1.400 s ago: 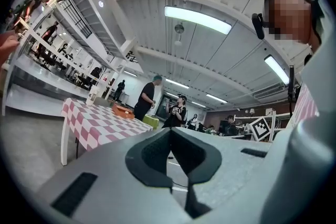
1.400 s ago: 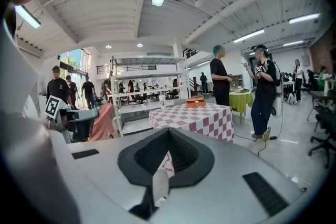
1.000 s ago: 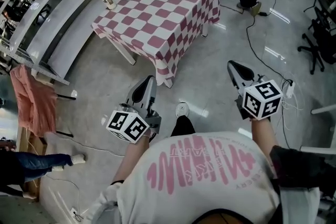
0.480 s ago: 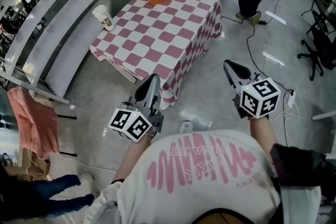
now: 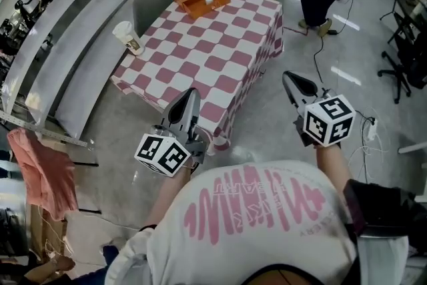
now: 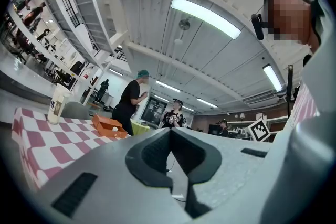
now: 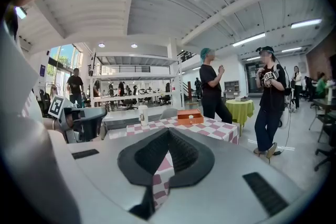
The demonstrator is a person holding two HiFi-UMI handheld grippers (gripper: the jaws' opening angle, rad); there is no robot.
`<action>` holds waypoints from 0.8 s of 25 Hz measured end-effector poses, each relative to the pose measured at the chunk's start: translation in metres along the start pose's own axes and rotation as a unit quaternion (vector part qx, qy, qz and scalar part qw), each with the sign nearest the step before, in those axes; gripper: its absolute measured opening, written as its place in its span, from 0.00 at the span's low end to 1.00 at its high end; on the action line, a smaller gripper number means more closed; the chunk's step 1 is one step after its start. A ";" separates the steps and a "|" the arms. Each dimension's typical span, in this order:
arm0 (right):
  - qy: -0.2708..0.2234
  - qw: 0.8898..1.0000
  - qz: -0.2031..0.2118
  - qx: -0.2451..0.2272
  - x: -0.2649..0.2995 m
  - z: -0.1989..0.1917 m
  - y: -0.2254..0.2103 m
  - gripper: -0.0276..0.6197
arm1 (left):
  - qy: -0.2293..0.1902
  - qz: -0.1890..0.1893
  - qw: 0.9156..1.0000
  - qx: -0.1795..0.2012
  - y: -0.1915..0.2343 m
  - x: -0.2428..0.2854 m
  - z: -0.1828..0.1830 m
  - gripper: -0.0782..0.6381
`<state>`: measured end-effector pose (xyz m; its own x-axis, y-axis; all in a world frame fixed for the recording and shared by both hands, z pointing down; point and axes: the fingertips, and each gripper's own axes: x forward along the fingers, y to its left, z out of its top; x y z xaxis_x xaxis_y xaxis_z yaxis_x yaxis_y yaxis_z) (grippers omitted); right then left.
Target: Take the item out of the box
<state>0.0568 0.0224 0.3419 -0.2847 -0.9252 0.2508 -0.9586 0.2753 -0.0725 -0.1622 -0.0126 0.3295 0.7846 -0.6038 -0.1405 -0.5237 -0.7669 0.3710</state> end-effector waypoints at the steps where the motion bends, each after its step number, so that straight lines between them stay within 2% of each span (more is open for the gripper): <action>1: -0.001 1.000 -0.004 0.000 0.005 0.000 -0.002 0.05 | 0.004 -0.002 1.000 0.000 0.004 0.003 -0.002 0.12; 8: 0.008 0.999 -0.001 0.043 0.033 -0.010 -0.018 0.05 | 0.019 -0.003 1.000 -0.015 0.025 0.021 -0.015 0.12; 14: 0.011 0.999 0.007 0.042 0.054 -0.006 -0.026 0.05 | 0.028 -0.012 0.999 -0.008 0.029 0.037 -0.014 0.12; 20: 0.031 0.998 0.019 0.046 0.076 -0.018 -0.037 0.05 | 0.033 -0.001 0.999 -0.012 0.044 0.053 -0.021 0.12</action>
<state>0.0703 -0.0530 0.3811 -0.3224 -0.8961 0.3051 -0.9443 0.2819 -0.1700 -0.1370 -0.0738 0.3577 0.8065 -0.5857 -0.0812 -0.5140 -0.7623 0.3933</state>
